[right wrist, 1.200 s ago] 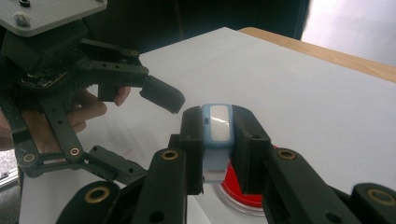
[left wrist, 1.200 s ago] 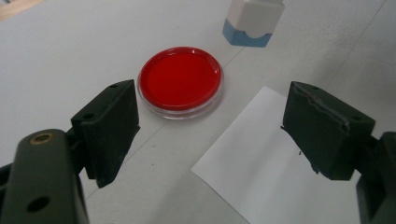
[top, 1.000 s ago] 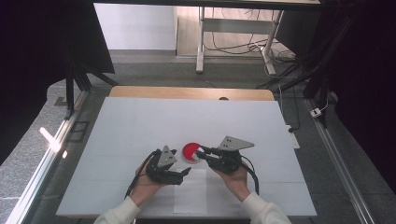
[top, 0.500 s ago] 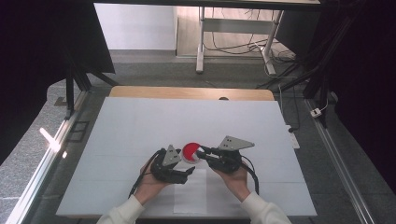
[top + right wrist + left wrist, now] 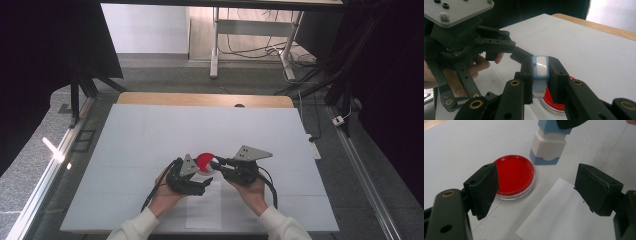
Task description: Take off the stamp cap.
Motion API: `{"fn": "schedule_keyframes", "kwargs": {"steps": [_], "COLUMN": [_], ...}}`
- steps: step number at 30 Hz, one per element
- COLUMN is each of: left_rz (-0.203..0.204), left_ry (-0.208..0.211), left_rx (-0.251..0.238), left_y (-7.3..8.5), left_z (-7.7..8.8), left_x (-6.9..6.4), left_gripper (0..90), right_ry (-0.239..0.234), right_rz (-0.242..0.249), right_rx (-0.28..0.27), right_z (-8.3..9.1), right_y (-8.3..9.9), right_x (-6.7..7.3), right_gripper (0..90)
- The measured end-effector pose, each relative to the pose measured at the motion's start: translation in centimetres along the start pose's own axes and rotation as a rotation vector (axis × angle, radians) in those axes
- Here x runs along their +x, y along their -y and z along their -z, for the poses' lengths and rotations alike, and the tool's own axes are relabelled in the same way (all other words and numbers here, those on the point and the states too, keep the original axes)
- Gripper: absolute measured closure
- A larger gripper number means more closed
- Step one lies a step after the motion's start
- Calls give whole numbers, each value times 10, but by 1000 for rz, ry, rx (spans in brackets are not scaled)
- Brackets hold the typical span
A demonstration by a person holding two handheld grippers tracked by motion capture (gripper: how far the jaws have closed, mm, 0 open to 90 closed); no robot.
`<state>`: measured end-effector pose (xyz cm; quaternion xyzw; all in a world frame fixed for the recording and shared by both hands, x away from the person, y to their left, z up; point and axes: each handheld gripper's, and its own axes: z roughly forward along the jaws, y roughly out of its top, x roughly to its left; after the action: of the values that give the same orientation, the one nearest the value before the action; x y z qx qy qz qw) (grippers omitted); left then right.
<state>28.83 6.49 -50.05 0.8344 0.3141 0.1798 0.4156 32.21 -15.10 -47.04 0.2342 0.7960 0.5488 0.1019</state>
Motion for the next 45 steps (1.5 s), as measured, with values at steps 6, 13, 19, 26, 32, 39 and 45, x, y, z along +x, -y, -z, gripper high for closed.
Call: {"fn": "schedule_keyframes", "kwargs": {"steps": [6, 13, 19, 26, 32, 39, 45], "left_rz": [-12, -24, -37, -43, -46, -53, -60], "left_ry": [-8, -32, -59, -50, -48, -49, -55], "left_rx": [-1, -15, -20, -7, 1, -3, -4], "left_y": [-4, -6, -8, -10, -10, -11, -11], "left_z": [-5, -8, -10, -14, -16, -16, -16], "left_x": [-4, -7, -9, -9, -10, -10, -10], "left_gripper": [222, 258, 320, 381, 414, 504, 574], "right_ry": [1, 4, 7, 2, 3, 1, 3], "right_rz": [0, -4, -17, -27, -36, -46, -54], "right_rx": [-3, -6, -21, -25, -31, -32, -37], "right_z": [0, 0, 1, 0, 1, 0, 1], "right_y": [0, 0, 1, 3, 3, 4, 5], "right_x": [1, 1, 0, 0, -1, -1, -2], "right_gripper": [755, 754, 755, 754, 754, 754, 754]}}
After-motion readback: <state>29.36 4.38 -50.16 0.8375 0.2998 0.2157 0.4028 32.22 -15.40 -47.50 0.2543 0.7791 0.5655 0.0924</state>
